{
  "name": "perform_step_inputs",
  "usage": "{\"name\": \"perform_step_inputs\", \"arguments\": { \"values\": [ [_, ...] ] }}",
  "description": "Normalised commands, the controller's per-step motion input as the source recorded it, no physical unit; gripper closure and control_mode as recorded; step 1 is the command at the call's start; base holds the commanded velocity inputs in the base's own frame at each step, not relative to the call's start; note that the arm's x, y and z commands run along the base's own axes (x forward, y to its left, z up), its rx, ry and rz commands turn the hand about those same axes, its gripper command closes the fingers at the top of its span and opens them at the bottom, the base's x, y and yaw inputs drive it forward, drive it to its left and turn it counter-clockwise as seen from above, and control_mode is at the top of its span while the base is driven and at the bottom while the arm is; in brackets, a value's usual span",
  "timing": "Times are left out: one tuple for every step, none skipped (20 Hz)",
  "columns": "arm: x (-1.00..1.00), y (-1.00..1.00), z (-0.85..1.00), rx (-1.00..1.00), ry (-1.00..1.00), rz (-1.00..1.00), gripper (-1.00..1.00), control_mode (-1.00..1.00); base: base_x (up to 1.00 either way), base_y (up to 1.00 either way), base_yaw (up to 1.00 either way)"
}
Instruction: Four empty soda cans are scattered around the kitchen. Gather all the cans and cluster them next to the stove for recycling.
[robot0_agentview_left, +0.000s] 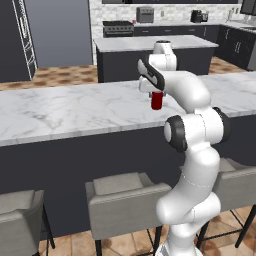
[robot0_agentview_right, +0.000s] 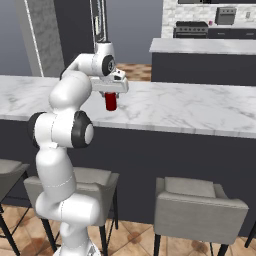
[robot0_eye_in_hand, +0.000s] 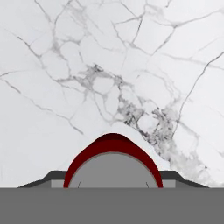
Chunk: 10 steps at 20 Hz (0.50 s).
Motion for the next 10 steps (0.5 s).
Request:
{"name": "perform_step_inputs", "arguments": {
  "values": [
    [0.0, 0.0, 0.0, 0.0, 0.0, 0.0, 1.0, -1.0, 0.0, 0.0, 0.0],
    [0.0, 0.0, 0.0, 0.0, 0.0, 0.0, 1.0, -1.0, 0.0, 0.0, 0.0],
    [0.0, 0.0, 0.0, 0.0, 0.0, 0.0, 1.0, -1.0, 0.0, 0.0, 0.0],
    [0.0, 0.0, 0.0, 0.0, -0.01, 0.0, 1.0, -1.0, 0.0, 0.0, 0.0],
    [0.0, -0.05, 0.17, 0.0, -0.02, 0.0, 1.0, -1.0, 0.0, 0.0, 0.0],
    [0.0, -0.01, 0.21, 0.0, -0.07, 0.0, 1.0, -1.0, 0.0, 0.0, 0.0],
    [0.0, -0.01, 0.37, 0.0, -0.07, 0.0, 1.0, -1.0, 0.0, 0.0, 0.0],
    [0.0, 0.0, 0.44, 0.0, -0.07, 0.0, 1.0, -1.0, 0.0, 0.0, 0.0],
    [0.0, 0.0, 0.56, 0.0, -0.05, 0.0, 1.0, -1.0, 0.0, 0.0, 0.0],
    [0.0, 0.0, 0.59, 0.0, -0.02, 0.0, 1.0, -1.0, 0.0, 0.0, 0.0]
  ]
}}
